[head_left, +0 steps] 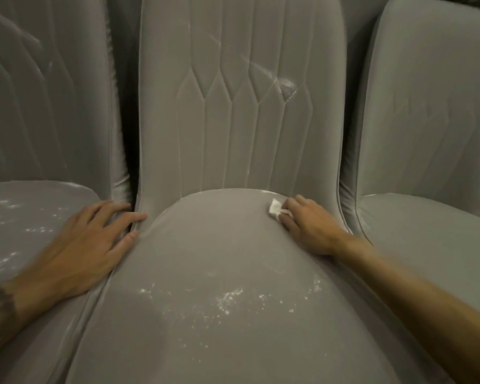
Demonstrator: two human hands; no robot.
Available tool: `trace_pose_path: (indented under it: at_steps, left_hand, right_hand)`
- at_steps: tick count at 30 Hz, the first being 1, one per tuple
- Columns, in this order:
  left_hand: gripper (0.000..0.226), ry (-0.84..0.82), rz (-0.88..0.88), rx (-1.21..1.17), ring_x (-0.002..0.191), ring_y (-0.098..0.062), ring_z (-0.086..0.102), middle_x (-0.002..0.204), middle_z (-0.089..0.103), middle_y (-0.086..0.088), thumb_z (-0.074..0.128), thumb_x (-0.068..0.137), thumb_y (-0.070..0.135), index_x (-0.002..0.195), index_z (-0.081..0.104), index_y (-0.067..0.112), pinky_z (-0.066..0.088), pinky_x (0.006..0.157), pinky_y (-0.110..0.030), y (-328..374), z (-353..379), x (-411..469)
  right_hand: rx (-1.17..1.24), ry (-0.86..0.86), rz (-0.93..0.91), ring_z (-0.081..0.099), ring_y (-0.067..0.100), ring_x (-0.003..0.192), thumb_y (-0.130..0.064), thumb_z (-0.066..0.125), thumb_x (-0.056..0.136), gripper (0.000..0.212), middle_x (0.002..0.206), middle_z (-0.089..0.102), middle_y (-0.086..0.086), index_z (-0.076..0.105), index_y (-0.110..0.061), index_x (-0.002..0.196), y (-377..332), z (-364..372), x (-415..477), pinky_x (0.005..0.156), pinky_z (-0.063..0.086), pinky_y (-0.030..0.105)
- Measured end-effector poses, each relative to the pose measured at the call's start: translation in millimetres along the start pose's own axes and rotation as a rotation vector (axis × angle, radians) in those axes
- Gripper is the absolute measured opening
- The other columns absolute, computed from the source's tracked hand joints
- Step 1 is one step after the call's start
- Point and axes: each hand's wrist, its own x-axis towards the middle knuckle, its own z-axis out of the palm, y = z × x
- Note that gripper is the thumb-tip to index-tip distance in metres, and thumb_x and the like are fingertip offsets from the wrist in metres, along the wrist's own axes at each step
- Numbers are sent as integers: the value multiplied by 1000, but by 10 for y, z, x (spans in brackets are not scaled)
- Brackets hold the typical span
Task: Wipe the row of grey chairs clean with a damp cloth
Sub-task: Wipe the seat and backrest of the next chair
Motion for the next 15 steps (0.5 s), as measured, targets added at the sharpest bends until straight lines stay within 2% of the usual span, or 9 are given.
trace_pose_path:
  at_steps: [3, 5, 7, 9, 11, 13, 15]
  left_hand:
    - [57, 3, 5, 6, 129, -31, 50, 140, 54, 1, 24, 101, 60, 138, 60, 36, 45, 106, -54, -36, 41, 11]
    - [58, 7, 6, 17, 128, -30, 50, 139, 53, 2, 20, 103, 63, 138, 59, 38, 46, 105, -55, -68, 66, 17]
    - [62, 7, 10, 19, 127, -30, 50, 139, 52, 2, 15, 103, 67, 138, 58, 39, 47, 104, -55, -92, 92, 20]
    - [63, 8, 10, 25, 128, -30, 50, 140, 52, 2, 13, 103, 68, 138, 57, 40, 46, 104, -54, -105, 110, 23]
    - [63, 4, 5, 24, 129, -31, 49, 141, 51, 2, 13, 103, 68, 139, 56, 40, 45, 105, -53, -110, 113, 23]
    - [63, 11, 15, 19, 129, -32, 50, 140, 51, 1, 13, 103, 67, 139, 57, 38, 45, 105, -54, -115, 119, 30]
    - [64, 21, 24, 15, 127, -34, 52, 138, 52, 0, 13, 104, 67, 138, 58, 36, 46, 103, -55, -119, 130, 35]
  right_hand:
    - [189, 33, -307, 52, 15, 91, -47, 40, 105, 23, 104, 52, -6, 51, -27, 108, -291, 93, -365, 84, 42, 31]
    - [199, -25, -411, 47, 8, 87, -51, 37, 106, 22, 100, 48, -12, 48, -32, 106, -276, 43, -475, 80, 39, 23]
    - [155, -28, -362, 51, 12, 92, -47, 39, 106, 23, 103, 51, -9, 51, -28, 109, -62, 0, -369, 85, 42, 27]
    - [91, -7, -164, 56, 24, 103, -40, 43, 106, 27, 111, 56, 2, 56, -19, 115, 181, -51, -182, 94, 43, 39]
    - [34, 18, 14, 55, 31, 110, -37, 44, 106, 30, 117, 57, 9, 57, -13, 119, 252, -51, -61, 96, 41, 41]
    - [52, 37, -6, 54, 29, 107, -38, 45, 105, 29, 116, 56, 8, 56, -14, 118, 106, 14, -115, 94, 41, 39]
    - [150, 59, -182, 53, 20, 97, -42, 45, 104, 25, 108, 55, 1, 55, -20, 112, -104, 72, -336, 87, 41, 33]
